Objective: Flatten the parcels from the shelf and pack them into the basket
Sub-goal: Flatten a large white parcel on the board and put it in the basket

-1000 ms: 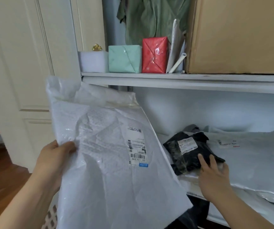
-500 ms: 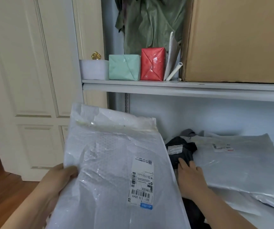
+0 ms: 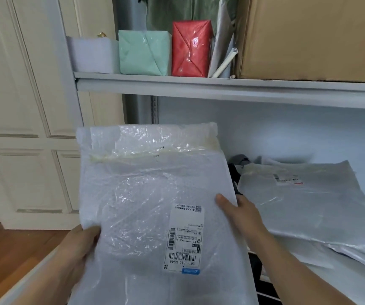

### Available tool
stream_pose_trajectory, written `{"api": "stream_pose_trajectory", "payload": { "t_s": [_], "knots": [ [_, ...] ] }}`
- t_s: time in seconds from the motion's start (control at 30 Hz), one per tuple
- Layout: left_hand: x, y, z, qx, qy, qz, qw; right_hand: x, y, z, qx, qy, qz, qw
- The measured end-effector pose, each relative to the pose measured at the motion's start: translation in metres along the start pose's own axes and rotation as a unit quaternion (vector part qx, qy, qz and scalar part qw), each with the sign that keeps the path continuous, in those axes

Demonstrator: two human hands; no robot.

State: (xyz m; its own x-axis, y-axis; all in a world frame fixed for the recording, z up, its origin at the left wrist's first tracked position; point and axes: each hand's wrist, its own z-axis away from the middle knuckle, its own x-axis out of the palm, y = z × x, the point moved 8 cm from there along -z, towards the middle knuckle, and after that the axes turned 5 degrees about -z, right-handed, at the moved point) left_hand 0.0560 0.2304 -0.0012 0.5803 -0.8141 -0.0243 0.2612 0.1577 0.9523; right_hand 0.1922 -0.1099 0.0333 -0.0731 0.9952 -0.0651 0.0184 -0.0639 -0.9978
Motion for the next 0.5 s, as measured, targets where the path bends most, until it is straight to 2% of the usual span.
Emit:
{"api": "stream_pose_trajectory", "payload": {
  "t_s": [0.1,0.2,0.23,0.4,0.5],
  "knots": [
    [0.005,0.000,0.010,0.000,-0.023,0.017,1.000,-0.007,0.000,0.014,0.039,-0.064,-0.060,0.995],
    [0.033,0.005,0.036,-0.029,-0.161,0.061,0.985,-0.029,-0.012,0.033,0.008,-0.044,-0.059,0.997],
    [0.042,0.010,0.046,-0.013,-0.194,0.052,0.980,-0.036,-0.018,0.041,-0.011,-0.030,-0.057,0.998],
    [0.057,0.021,0.076,0.112,-0.156,-0.085,0.978,-0.075,-0.040,0.095,-0.069,0.023,-0.060,0.996],
    [0.073,0.017,0.102,0.145,-0.179,-0.103,0.968,-0.115,-0.035,0.126,-0.017,0.020,-0.119,0.993]
  ]
}}
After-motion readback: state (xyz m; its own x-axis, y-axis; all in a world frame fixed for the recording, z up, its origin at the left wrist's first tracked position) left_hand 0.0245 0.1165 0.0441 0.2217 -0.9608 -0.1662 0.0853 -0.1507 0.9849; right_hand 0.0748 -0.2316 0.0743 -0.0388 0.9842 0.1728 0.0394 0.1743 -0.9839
